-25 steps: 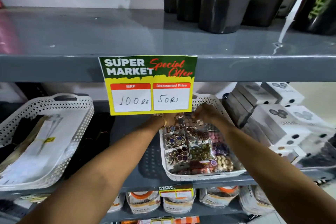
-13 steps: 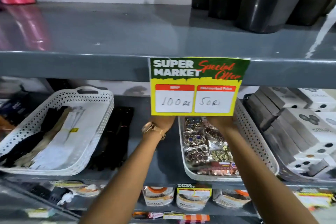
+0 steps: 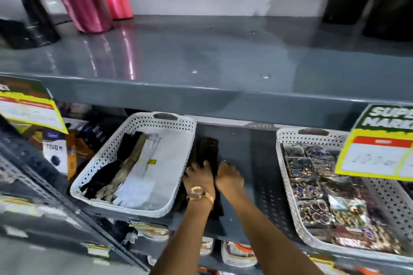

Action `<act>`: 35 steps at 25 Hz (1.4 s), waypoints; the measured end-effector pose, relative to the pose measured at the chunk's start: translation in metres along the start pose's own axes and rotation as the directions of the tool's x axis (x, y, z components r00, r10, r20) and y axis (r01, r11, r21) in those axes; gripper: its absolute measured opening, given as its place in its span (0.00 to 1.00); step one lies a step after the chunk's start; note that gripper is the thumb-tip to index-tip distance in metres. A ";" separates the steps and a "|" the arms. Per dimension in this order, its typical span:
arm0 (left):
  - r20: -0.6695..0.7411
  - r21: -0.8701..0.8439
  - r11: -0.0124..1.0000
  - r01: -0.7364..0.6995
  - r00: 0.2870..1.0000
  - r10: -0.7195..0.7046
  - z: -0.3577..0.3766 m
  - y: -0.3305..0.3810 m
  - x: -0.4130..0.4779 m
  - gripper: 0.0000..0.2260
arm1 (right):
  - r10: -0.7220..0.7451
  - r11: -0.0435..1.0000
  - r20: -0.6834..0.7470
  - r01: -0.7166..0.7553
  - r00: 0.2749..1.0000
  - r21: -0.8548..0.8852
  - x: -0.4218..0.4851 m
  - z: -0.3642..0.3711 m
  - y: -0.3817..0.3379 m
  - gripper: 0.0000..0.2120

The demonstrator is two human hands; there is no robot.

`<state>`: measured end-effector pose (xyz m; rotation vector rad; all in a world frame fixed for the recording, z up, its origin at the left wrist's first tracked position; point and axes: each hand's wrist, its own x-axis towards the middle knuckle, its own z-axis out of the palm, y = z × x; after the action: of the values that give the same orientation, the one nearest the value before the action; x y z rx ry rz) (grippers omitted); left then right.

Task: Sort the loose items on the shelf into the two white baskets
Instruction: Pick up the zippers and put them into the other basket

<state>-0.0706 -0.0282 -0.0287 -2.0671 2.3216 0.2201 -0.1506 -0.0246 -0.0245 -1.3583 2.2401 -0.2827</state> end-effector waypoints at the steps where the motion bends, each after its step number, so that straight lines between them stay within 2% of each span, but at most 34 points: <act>1: 0.002 -0.001 1.000 -0.019 1.000 0.019 0.002 -0.003 0.000 0.13 | 0.033 0.999 -0.016 -0.033 0.999 0.001 0.002 0.003 -0.002 0.16; 4: 0.018 -0.113 0.983 -0.141 0.989 0.144 0.003 0.001 0.002 0.15 | 0.115 0.993 -0.073 -0.113 0.991 0.032 -0.001 0.005 0.002 0.16; 6: 0.009 -0.192 0.958 -0.211 0.976 0.217 -0.005 0.001 0.000 0.16 | 0.129 0.987 -0.123 -0.116 0.984 0.110 -0.005 0.006 0.010 0.15; 8: -0.022 -0.311 0.907 -0.283 0.957 0.291 -0.014 -0.002 -0.002 0.20 | 0.136 0.969 -0.185 -0.091 0.973 0.230 -0.008 0.001 0.016 0.16; 10: -0.063 -0.469 0.820 -0.328 0.939 0.339 -0.027 -0.013 0.003 0.22 | 0.116 0.930 -0.274 -0.007 0.955 0.367 -0.008 -0.007 0.020 0.14; 12: -0.177 -0.582 0.726 -0.367 0.928 0.328 -0.051 -0.032 0.012 0.21 | 0.094 0.825 -0.347 0.122 0.933 0.552 -0.009 -0.019 0.015 0.09; 14: -0.300 -0.629 0.648 -0.429 0.903 0.306 -0.074 -0.054 0.025 0.21 | 0.044 0.610 -0.355 0.256 0.934 0.750 -0.015 -0.035 -0.002 0.07; 16: -0.382 -0.686 0.555 -0.472 0.882 0.277 -0.094 -0.085 0.041 0.21 | -0.101 0.446 -0.340 0.348 0.935 0.825 -0.026 -0.049 -0.030 0.13; 17: -0.395 -0.693 0.543 -0.474 0.880 0.265 -0.099 -0.101 0.049 0.21 | -0.197 0.423 -0.330 0.384 0.923 0.821 -0.029 -0.053 -0.045 0.17; 19: -0.326 -0.691 0.598 -0.405 0.914 0.242 -0.095 -0.132 0.071 0.19 | -0.363 0.439 -0.283 0.431 0.888 0.789 -0.033 -0.053 -0.077 0.22; 21: -0.165 -0.681 0.677 -0.279 0.959 0.229 -0.079 -0.152 0.081 0.17 | -0.432 0.540 -0.199 0.430 0.879 0.723 -0.032 -0.040 -0.105 0.26; 23: 0.075 -0.615 0.779 -0.122 0.974 0.212 -0.061 -0.163 0.075 0.15 | -0.422 0.756 -0.050 0.382 0.905 0.532 -0.029 -0.014 -0.127 0.28; 24: 0.170 -0.543 0.833 -0.110 0.956 0.237 -0.053 -0.168 0.070 0.15 | -0.390 0.856 0.051 0.342 0.919 0.388 -0.026 0.004 -0.135 0.28; 26: 0.245 -0.448 0.877 -0.172 0.920 0.306 -0.045 -0.174 0.065 0.15 | -0.289 0.955 0.202 0.267 0.936 0.129 -0.023 0.034 -0.144 0.26; 29: 0.321 -0.402 0.897 -0.185 0.889 0.327 -0.045 -0.181 0.065 0.23 | -0.139 0.987 0.292 0.157 0.946 -0.039 -0.022 0.062 -0.149 0.31; 32: 0.333 -0.358 0.918 -0.170 0.895 0.296 -0.044 -0.180 0.062 0.20 | -0.044 0.980 0.320 0.104 0.946 -0.171 -0.015 0.073 -0.152 0.31; 33: 0.320 -0.329 0.920 -0.212 0.892 0.320 -0.041 -0.181 0.061 0.19 | -0.020 0.967 0.322 0.100 0.946 -0.233 -0.016 0.074 -0.153 0.30; 35: 0.314 -0.305 0.916 -0.261 0.881 0.355 -0.042 -0.181 0.056 0.19 | 0.066 0.943 0.294 0.036 0.954 -0.330 -0.021 0.074 -0.154 0.35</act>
<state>0.1054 -0.1083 -0.0090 -1.5404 2.4644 0.8746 0.0145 -0.0748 -0.0167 -1.4373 2.0973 0.3076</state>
